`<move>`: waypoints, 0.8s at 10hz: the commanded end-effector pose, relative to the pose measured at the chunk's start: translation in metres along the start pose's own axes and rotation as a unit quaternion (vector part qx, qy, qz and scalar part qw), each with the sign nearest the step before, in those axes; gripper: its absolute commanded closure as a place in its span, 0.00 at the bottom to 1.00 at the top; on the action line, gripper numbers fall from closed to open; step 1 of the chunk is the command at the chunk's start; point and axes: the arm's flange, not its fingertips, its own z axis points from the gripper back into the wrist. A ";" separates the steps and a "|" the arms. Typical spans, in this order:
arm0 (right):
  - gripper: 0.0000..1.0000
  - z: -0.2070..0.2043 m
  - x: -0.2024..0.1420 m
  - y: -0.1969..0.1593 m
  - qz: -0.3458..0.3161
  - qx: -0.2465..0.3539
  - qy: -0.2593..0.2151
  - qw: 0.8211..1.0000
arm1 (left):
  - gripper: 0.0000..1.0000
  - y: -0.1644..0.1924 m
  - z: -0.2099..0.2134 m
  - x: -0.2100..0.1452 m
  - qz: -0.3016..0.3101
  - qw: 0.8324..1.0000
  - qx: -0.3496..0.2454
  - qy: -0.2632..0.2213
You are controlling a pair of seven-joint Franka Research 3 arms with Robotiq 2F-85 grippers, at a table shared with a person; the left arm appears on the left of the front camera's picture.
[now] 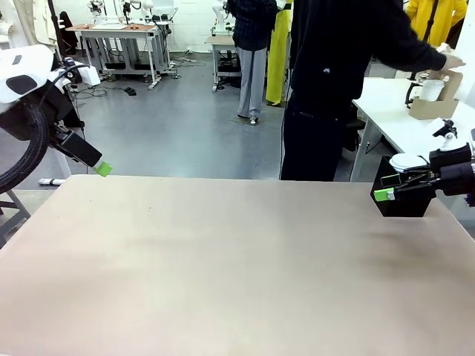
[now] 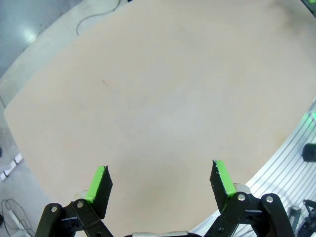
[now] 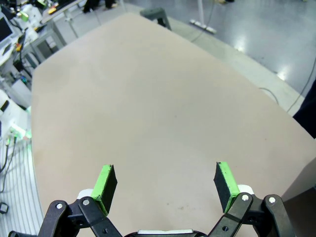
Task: Pour a drink into a cup and package it in a carrier.
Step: Insert the held 600 ml Paper Cup into the Cup Carrier.
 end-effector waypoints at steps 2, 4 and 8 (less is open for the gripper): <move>0.00 0.001 0.001 -0.001 0.008 -0.005 -0.004 1.000 | 0.00 0.001 0.000 -0.001 -0.003 1.000 0.000 0.000; 0.00 0.001 0.001 -0.001 0.008 -0.005 -0.004 1.000 | 0.00 0.001 0.000 -0.001 -0.003 1.000 0.000 0.000; 0.00 0.001 0.001 -0.001 0.008 -0.005 -0.004 1.000 | 0.00 0.001 0.000 -0.001 -0.003 1.000 0.000 0.000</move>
